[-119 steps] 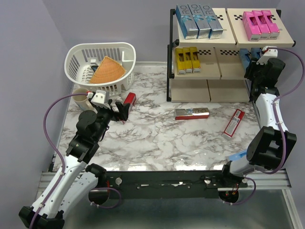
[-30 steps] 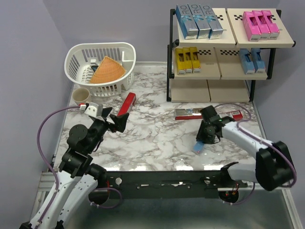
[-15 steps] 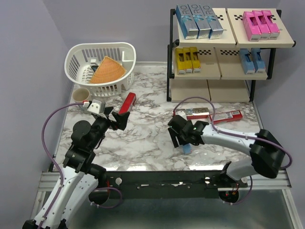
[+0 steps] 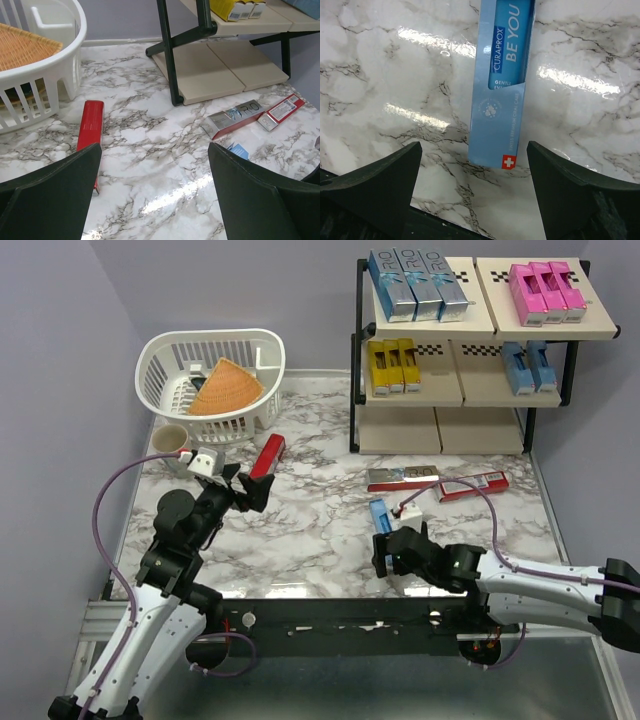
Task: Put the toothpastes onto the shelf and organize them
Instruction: Pick up the toothpaste from the center of the board, then place the toothpaste on the shelf.
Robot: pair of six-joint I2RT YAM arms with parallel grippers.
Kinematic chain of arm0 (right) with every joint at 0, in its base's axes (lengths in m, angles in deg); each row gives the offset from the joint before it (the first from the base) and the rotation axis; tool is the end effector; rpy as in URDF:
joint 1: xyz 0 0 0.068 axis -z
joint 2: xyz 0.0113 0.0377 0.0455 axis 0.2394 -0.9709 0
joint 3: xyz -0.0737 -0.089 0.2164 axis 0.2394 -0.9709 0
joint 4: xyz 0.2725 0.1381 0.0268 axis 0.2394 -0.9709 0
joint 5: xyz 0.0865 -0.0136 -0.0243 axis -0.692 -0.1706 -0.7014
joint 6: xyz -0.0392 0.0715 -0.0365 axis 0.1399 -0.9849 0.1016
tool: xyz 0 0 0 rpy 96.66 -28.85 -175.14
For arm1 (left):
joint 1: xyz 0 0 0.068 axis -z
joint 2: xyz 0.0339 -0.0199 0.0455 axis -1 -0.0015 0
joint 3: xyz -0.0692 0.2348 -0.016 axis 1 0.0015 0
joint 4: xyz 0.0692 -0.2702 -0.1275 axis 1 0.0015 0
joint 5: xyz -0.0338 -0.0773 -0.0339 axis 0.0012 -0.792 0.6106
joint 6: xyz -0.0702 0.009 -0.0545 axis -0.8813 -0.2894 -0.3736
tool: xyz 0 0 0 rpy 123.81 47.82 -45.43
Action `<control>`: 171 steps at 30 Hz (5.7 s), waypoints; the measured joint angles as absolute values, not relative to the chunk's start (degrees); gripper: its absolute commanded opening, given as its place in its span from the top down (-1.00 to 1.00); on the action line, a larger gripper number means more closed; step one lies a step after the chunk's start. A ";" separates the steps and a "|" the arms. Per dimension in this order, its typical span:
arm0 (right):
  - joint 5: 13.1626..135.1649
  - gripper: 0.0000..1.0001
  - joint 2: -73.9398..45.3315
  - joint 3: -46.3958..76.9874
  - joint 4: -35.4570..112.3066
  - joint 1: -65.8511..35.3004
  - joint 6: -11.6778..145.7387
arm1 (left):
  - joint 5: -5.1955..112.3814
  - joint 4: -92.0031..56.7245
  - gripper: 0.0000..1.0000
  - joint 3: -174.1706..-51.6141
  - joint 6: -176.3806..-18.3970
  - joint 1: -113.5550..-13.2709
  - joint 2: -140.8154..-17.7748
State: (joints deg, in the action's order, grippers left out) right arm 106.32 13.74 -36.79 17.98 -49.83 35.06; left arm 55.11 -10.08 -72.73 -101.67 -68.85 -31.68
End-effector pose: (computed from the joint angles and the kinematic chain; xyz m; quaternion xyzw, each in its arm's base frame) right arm 0.1429 0.2147 0.0967 -0.1282 0.9137 0.1322 0.3624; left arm 0.2320 -0.0994 0.3013 0.0735 0.7109 -0.2610 0.6490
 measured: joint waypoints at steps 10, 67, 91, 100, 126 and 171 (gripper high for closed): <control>117.44 -0.33 5.39 -36.48 16.06 -60.19 23.02 | 54.52 -10.28 -0.98 -72.73 -101.67 -68.85 -33.71; 131.17 0.18 21.52 -23.83 5.81 -59.84 28.90 | 54.52 -9.84 -0.98 -72.73 -101.49 -68.98 -35.18; 100.74 0.13 9.89 0.92 15.97 -0.87 65.75 | 54.43 -9.69 -0.98 -72.73 -101.51 -69.25 -34.19; 93.75 0.05 0.47 2.71 25.90 9.78 68.98 | 53.82 -9.47 -0.98 -72.73 -101.56 -69.25 -33.45; 88.81 0.17 -12.18 3.12 45.65 18.06 72.78 | 53.41 -9.45 -0.98 -72.73 -101.56 -69.25 -33.82; 81.62 -0.07 -21.34 6.05 55.77 25.62 81.18 | 52.99 -9.47 -0.98 -72.73 -101.51 -69.73 -35.83</control>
